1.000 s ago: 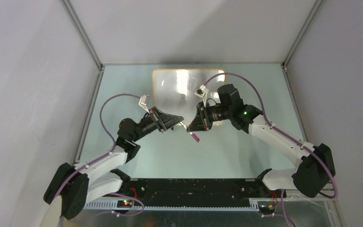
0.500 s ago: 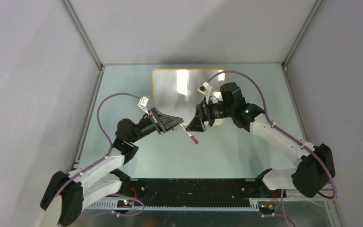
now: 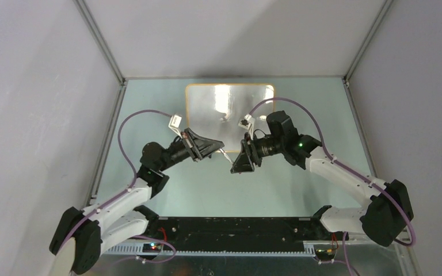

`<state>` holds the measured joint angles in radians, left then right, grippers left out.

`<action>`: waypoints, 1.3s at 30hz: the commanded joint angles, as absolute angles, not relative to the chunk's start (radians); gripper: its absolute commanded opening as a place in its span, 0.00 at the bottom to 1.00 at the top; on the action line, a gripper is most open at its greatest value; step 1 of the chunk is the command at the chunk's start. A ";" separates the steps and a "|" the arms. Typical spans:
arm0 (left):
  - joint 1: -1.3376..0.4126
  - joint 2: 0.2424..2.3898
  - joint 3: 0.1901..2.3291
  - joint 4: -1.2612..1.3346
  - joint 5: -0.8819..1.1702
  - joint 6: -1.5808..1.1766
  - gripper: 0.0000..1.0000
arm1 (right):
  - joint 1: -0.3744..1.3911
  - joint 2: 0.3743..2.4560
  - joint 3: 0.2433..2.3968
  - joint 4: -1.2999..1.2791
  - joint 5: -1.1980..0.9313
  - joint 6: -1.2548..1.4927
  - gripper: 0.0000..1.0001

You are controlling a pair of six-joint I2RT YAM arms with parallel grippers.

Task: Write a sentence on the whiteboard
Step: Open the pen cap of the whiteboard marker.

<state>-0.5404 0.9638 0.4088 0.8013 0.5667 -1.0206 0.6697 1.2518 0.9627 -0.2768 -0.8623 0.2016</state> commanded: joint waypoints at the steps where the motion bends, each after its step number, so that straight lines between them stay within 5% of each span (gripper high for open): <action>1: -0.548 0.976 0.451 0.875 0.595 -1.030 0.00 | 0.682 1.216 0.966 -0.271 -0.910 0.174 0.40; 4: -0.549 0.979 0.452 0.879 0.593 -1.031 0.00 | 0.689 1.216 0.966 -0.272 -0.918 0.172 0.21; 6: -0.548 0.977 0.453 0.877 0.589 -1.029 0.00 | 0.693 1.216 0.966 -0.274 -0.921 0.166 0.19; 8: -0.547 0.972 0.453 0.874 0.583 -1.028 0.00 | 0.693 1.215 0.966 -0.279 -0.922 0.160 0.26; 11: -0.548 0.964 0.454 0.866 0.580 -1.022 0.00 | 0.693 1.215 0.966 -0.290 -0.926 0.150 0.49; 15: -0.543 0.953 0.456 0.858 0.575 -1.021 0.00 | 0.693 1.219 0.962 -0.306 -0.923 0.138 0.57; 22: -0.540 0.942 0.450 0.857 0.568 -1.023 0.00 | 0.693 1.221 0.948 -0.290 -0.932 0.142 0.32; 24: -0.540 0.938 0.447 0.853 0.560 -1.022 0.00 | 0.695 1.225 0.949 -0.285 -0.931 0.147 0.04; 25: -0.537 0.935 0.445 0.848 0.551 -1.020 0.00 | 0.694 1.225 0.948 -0.286 -0.929 0.151 0.01; 35: -0.494 0.781 0.475 0.404 0.292 -0.864 0.00 | 0.700 1.214 0.964 -0.388 -0.564 0.162 0.00; 39: -0.459 0.743 0.464 0.448 0.313 -0.864 0.00 | 0.687 1.216 0.948 -0.359 -0.742 0.165 0.00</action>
<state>-0.5255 0.7982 0.4301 0.4606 0.4129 -0.9630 0.7261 1.2396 0.9489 -0.2760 -0.7319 0.1345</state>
